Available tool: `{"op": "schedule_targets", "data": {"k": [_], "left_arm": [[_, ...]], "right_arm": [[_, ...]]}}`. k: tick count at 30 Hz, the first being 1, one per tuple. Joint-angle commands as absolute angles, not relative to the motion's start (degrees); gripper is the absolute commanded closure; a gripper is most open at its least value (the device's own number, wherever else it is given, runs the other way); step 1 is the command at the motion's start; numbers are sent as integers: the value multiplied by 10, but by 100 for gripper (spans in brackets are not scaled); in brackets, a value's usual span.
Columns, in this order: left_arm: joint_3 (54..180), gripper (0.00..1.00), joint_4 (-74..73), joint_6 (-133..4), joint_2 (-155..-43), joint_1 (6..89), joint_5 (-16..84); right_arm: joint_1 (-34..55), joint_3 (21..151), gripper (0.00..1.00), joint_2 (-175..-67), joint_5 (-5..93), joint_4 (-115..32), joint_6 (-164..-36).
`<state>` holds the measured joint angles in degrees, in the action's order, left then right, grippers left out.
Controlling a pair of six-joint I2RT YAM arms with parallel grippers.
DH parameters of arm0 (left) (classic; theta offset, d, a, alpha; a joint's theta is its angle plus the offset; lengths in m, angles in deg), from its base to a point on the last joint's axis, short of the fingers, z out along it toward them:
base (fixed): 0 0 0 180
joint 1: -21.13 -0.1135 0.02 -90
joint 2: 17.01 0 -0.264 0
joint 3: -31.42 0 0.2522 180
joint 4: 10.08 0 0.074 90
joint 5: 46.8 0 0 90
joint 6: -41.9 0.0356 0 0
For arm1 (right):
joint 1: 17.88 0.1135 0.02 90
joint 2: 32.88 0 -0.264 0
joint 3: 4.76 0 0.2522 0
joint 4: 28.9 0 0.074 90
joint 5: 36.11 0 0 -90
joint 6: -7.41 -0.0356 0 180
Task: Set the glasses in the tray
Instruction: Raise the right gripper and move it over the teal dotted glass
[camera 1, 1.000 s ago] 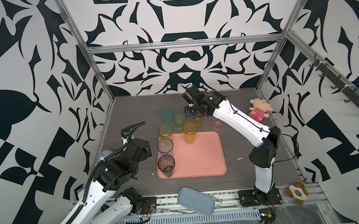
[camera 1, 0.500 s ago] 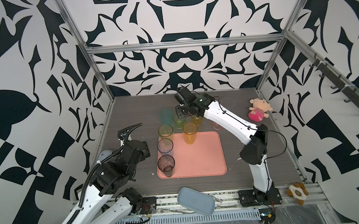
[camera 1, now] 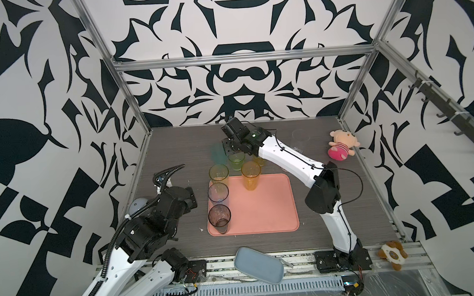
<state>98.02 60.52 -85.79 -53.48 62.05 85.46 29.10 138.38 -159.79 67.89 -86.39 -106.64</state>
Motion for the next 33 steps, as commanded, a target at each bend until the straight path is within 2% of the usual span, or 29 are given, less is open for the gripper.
{"op": "schedule_targets", "data": {"k": [1,24,33], "left_arm": [[971,0,616,-867,-528,623,864],[969,0,617,-871,-520,634,869],[969,0,619,-874,-519,635,874]], "right_arm": [[293,1433,55,-1605,689,-841,-1050],[266,1579,46,-1736,697,-886,-1052],[257,1585,45,-1762,672,-865,-1061]]}}
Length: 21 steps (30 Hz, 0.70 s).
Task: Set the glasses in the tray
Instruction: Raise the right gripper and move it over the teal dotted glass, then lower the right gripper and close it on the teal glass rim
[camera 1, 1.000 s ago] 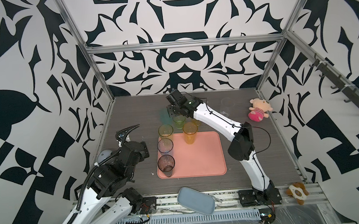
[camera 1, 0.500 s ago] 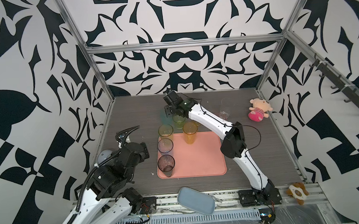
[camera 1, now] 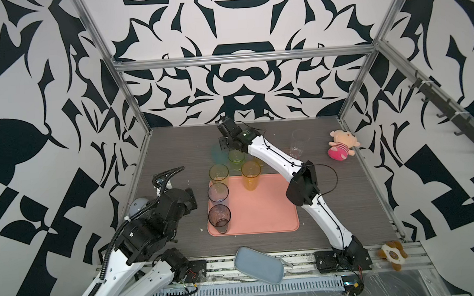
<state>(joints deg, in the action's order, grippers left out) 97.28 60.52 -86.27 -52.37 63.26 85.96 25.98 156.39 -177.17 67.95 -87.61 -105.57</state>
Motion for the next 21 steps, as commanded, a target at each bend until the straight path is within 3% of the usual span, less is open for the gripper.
{"op": "schedule_targets", "data": {"k": [1,13,21], "left_arm": [[969,0,619,-874,-518,635,875],[968,0,627,-884,-514,644,886],[967,0,625,-889,-512,646,886]], "right_arm": [[256,1585,45,-1764,663,-863,-1062],[249,1632,49,-1802,620,-866,-1080],[247,1631,62,-1809,603,-866,-1084]]}}
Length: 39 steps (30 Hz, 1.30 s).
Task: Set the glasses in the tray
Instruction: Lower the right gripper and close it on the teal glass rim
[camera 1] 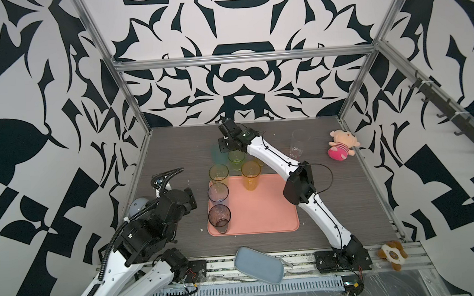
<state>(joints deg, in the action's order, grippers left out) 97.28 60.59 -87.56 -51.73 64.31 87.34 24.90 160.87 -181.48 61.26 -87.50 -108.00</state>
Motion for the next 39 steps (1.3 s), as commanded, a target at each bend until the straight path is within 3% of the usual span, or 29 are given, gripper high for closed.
{"op": "schedule_targets", "data": {"k": [1,20,23,28,39], "left_arm": [[967,0,625,-889,-511,646,885],[965,1,625,-891,-505,649,889],[965,1,624,-891,-505,649,889],[965,0,624,-892,-507,649,888],[964,1,623,-892,-506,650,888]], "right_arm": [[247,1631,62,-1809,604,-866,-1083],[245,1631,69,-1819,593,-864,-1087],[245,1631,72,-1820,592,-863,-1088],[244,1631,87,-1819,592,-863,-1091],[240,1632,100,-1814,589,-866,-1096]]}}
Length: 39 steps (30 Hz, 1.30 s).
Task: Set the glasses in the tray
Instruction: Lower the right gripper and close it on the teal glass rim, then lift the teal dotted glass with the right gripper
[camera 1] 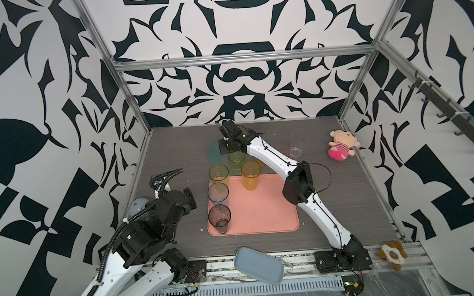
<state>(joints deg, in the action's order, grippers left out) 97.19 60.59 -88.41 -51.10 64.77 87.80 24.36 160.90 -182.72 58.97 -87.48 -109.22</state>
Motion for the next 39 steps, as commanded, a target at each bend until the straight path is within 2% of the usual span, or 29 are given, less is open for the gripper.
{"op": "schedule_targets", "data": {"k": [1,11,39], "left_arm": [[964,1,624,-892,-506,650,889],[964,1,624,-892,-509,650,889],[963,0,625,-898,-487,650,896]], "right_arm": [[240,1631,100,-1812,583,-866,-1102],[236,1632,100,-1765,556,-868,-1122],[235,1597,100,-1562,644,-974,-1043]]}}
